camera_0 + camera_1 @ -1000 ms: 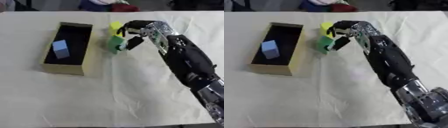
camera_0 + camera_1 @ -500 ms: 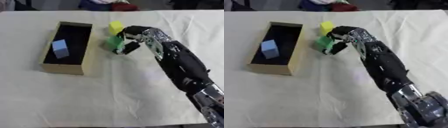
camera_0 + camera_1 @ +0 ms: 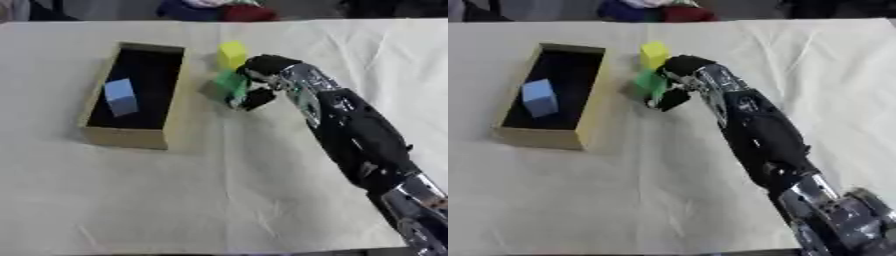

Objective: Pick up objects on the table and place them in the box.

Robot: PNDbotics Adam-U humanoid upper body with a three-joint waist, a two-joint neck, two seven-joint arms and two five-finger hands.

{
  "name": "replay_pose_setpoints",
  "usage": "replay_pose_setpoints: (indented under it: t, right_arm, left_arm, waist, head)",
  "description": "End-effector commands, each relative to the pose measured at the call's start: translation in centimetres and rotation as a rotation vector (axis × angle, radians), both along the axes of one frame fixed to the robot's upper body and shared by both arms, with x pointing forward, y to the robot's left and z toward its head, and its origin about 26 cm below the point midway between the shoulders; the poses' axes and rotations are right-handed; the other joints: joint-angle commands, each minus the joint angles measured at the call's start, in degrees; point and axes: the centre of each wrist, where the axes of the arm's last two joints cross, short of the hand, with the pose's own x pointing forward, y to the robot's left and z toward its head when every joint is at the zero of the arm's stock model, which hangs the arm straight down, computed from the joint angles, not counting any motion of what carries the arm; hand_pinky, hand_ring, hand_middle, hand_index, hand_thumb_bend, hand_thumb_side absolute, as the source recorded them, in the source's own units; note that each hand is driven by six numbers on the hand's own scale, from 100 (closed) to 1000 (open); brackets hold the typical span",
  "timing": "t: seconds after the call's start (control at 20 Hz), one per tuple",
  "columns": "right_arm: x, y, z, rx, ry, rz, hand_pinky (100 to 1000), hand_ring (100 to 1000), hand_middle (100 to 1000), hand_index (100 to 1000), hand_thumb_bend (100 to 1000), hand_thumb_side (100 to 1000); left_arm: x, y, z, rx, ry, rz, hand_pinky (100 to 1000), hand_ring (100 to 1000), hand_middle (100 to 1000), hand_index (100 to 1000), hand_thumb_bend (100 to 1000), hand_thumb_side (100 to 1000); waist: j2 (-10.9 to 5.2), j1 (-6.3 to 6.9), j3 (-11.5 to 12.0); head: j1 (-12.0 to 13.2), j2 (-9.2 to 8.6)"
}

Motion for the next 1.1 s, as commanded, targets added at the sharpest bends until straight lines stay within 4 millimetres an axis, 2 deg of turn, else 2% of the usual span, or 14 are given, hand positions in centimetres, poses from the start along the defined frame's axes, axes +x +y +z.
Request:
replay_pose_setpoints:
  t: [0.05,0.35,0.55,0.85,1.1]
  right_arm:
    - [0.2,0.2,1.4,0.043,-0.056,-0.007,812,835,493,723,100,588]
    - [0.2,0.5,2.9,0.105,-0.104,0.004,780,794,460,683,100,525]
    - [0.2,1.0,5.5,0.125,-0.157,0.033,775,789,456,681,100,457]
    - [-0.1,2.0,9.3,0.17,-0.217,0.063,774,785,450,680,100,457]
    - [-1.3,4.6,12.0,0.213,-0.241,0.136,772,782,452,682,100,453]
  left_arm:
    - [-0.2,0.0,0.8,0.026,-0.019,-0.007,730,618,725,794,100,746]
    - [-0.2,0.1,0.8,0.031,-0.013,-0.01,730,619,725,793,100,743]
    - [-0.2,0.1,0.8,0.034,-0.01,-0.011,730,620,725,793,100,740]
    - [-0.2,0.1,0.9,0.037,-0.01,-0.014,730,621,726,793,100,742]
    - [-0.1,0.1,1.0,0.038,-0.012,-0.019,730,622,726,793,100,741]
  waist:
    - [-0.76,0.31,0.05]
    - [-0.98,0.27,-0.05]
    - [-1.26,0.23,-0.13]
    - [-1.59,0.17,0.04]
    - [-1.68,0.08,0.58]
  head:
    - [-0.17,0.29]
    - [-0.09,0.29]
    - [0.0,0.29]
    - [-0.01,0.29]
    - [-0.24,0.29]
